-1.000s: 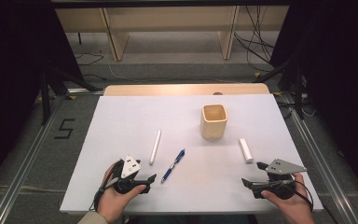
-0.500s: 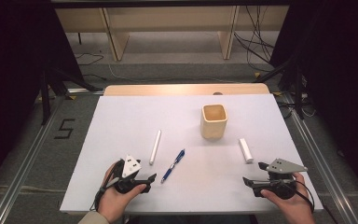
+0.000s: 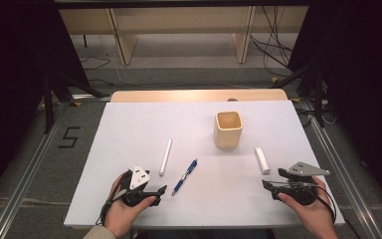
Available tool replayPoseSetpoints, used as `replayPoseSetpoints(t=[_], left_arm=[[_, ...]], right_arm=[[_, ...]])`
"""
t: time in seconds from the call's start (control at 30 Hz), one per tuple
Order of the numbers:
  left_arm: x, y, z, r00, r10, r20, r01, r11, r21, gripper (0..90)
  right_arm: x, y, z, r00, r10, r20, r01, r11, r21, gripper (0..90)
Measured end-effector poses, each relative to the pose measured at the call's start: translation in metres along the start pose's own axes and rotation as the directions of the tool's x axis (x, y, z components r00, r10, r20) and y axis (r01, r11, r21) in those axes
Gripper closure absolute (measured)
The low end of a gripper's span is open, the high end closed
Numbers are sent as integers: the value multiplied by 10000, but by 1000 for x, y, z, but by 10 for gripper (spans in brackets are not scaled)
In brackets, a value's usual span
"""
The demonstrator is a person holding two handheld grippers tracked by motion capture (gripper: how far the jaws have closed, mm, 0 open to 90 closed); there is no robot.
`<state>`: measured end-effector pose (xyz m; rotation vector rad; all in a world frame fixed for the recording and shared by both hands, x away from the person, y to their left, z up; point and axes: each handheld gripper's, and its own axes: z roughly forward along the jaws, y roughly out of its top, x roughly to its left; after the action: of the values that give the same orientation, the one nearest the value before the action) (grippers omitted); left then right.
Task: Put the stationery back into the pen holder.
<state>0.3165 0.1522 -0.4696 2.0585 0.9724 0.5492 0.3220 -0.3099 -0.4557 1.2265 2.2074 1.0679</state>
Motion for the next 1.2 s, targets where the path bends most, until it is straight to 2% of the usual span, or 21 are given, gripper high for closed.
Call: replayPoseSetpoints(t=[0.4, 0.73, 0.8, 0.87, 0.9, 0.93, 0.97, 1.0, 1.2], left_arm=[[-1, 0, 1, 10000, 32, 3, -32, 10000, 30, 232], [-1, 1, 1, 10000, -7, 40, 7, 10000, 3, 234], [-1, 1, 1, 10000, -19, 27, 20, 10000, -32, 234], [-2, 1, 2, 10000, -38, 42, 38, 10000, -55, 234], [-2, 1, 2, 10000, -38, 42, 38, 10000, -55, 234], [-2, 1, 2, 10000, -37, 60, 37, 10000, -65, 234], [-2, 1, 2, 10000, -37, 60, 37, 10000, -65, 235], [-2, 1, 2, 10000, -39, 59, 40, 10000, -68, 235], [-2, 1, 2, 10000, -20, 79, 21, 10000, -57, 236]], right_arm=[[-5, 8, 2, 9994, 294, 164, -297, 9994, 186, 280], [-2, 18, 6, 10000, 68, 46, -68, 9999, 123, 297], [-3, 24, 8, 9999, 64, 78, -64, 10000, 60, 330], [-5, 28, 8, 9999, 52, 153, -54, 9999, 114, 407], [-5, 28, 8, 9999, 52, 153, -54, 9999, 114, 407], [-8, 33, 10, 9997, 38, 232, -42, 9999, 167, 481], [-8, 33, 10, 9997, 38, 232, -42, 9999, 167, 481], [-11, 39, 11, 9995, 114, 282, -122, 9995, 290, 535], [-19, 53, 20, 9991, 12, 416, -35, 9985, 545, 646]])
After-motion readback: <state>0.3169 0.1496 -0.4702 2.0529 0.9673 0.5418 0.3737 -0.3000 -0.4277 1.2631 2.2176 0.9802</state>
